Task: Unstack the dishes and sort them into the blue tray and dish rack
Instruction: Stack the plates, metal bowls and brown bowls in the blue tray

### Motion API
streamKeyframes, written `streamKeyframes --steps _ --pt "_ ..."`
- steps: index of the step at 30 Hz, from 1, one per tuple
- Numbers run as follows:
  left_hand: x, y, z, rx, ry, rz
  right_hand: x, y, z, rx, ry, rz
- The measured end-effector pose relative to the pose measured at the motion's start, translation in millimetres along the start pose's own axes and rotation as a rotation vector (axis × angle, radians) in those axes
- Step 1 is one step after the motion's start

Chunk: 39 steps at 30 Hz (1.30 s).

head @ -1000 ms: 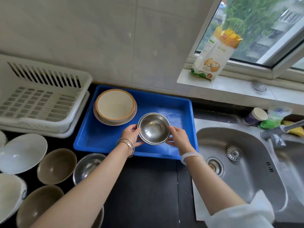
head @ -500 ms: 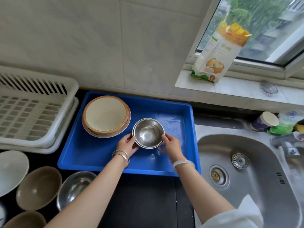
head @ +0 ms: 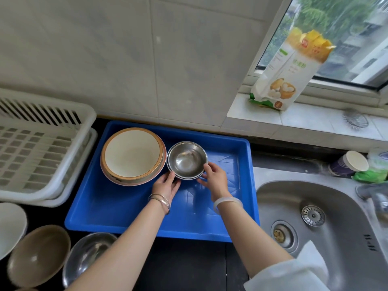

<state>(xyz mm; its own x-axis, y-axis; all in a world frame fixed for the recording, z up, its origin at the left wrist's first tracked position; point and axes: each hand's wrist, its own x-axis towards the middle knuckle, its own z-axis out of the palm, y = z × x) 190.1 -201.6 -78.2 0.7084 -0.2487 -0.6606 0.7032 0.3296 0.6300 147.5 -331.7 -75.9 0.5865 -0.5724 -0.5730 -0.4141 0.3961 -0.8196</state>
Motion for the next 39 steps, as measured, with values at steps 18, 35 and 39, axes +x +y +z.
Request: streamKeyframes --steps 18,35,39 --pt "10 7 17 0.008 0.083 0.041 11 -3 7 0.024 -0.029 -0.028" --pt "-106 11 -70 0.749 0.087 0.357 -122 10 -7 -0.343 -0.296 -0.249" --pt "-153 2 -129 0.857 0.232 0.401 -157 53 7 -0.554 -0.477 -0.179"
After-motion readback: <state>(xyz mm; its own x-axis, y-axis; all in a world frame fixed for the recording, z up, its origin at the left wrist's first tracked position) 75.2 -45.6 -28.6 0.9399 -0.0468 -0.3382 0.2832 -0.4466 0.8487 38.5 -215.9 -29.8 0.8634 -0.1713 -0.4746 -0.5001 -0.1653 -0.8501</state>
